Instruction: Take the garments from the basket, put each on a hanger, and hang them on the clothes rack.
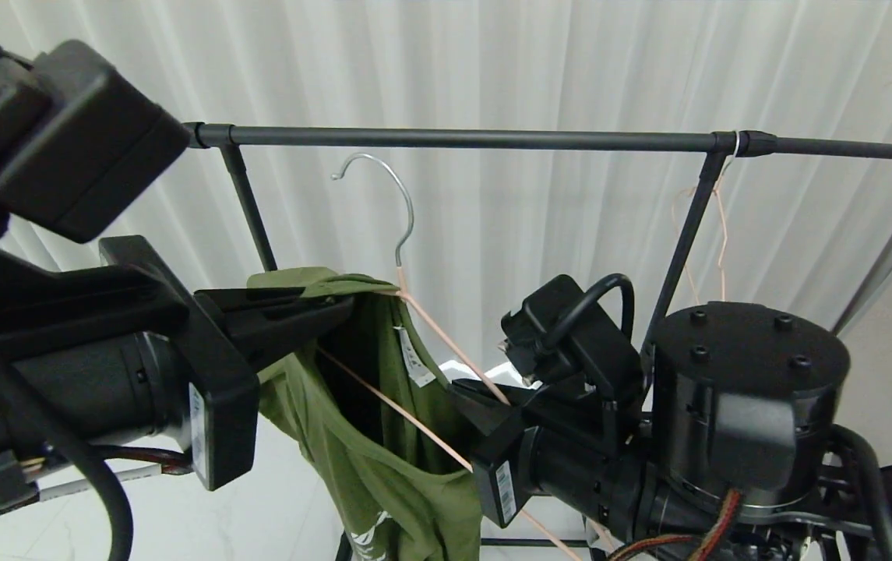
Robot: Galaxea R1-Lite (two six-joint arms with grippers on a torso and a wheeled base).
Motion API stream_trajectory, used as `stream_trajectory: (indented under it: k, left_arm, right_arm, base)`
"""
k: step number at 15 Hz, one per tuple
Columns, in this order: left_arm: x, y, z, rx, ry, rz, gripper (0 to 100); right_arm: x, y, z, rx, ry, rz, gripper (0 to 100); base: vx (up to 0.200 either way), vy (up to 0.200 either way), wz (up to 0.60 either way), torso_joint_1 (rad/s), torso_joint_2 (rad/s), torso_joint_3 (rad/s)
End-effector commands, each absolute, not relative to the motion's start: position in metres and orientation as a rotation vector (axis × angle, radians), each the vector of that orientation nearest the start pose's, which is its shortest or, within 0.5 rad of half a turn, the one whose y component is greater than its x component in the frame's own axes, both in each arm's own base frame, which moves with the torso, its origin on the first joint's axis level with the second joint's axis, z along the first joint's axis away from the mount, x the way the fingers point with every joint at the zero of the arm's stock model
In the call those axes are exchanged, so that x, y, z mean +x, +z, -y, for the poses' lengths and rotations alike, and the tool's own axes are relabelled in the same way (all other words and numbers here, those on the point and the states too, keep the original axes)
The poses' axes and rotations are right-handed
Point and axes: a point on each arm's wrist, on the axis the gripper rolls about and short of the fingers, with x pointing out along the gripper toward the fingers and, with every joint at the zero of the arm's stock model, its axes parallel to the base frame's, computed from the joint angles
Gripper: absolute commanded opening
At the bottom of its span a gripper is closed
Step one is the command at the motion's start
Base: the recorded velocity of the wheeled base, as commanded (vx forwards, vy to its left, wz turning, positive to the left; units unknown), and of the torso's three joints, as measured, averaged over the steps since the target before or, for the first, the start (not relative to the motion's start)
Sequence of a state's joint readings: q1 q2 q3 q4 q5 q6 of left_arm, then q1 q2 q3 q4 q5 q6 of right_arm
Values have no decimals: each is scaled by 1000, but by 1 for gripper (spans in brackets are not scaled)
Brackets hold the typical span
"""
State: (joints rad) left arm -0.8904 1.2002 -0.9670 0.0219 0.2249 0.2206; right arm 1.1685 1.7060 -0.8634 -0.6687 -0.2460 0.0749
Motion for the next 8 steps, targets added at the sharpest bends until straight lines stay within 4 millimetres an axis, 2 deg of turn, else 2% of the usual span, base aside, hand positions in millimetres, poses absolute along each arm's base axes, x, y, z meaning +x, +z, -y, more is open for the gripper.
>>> stream_trajectory:
  k: [1, 7, 8]
  left_arm:
    - [113, 281, 133, 361, -657, -162, 0]
    - [102, 276, 140, 375, -734, -164, 0]
    - [102, 271, 140, 384, -734, -176, 100]
  right_arm:
    - [123, 215, -275, -18, 916, -130, 0]
    - [117, 228, -272, -21, 937, -50, 0]
    - [116, 231, -272, -14, 939, -21, 0]
  base:
    - [0, 0, 0, 0, 0, 0]
    - [0, 0, 0, 0, 0, 0]
    - [0, 0, 0, 0, 0, 0]
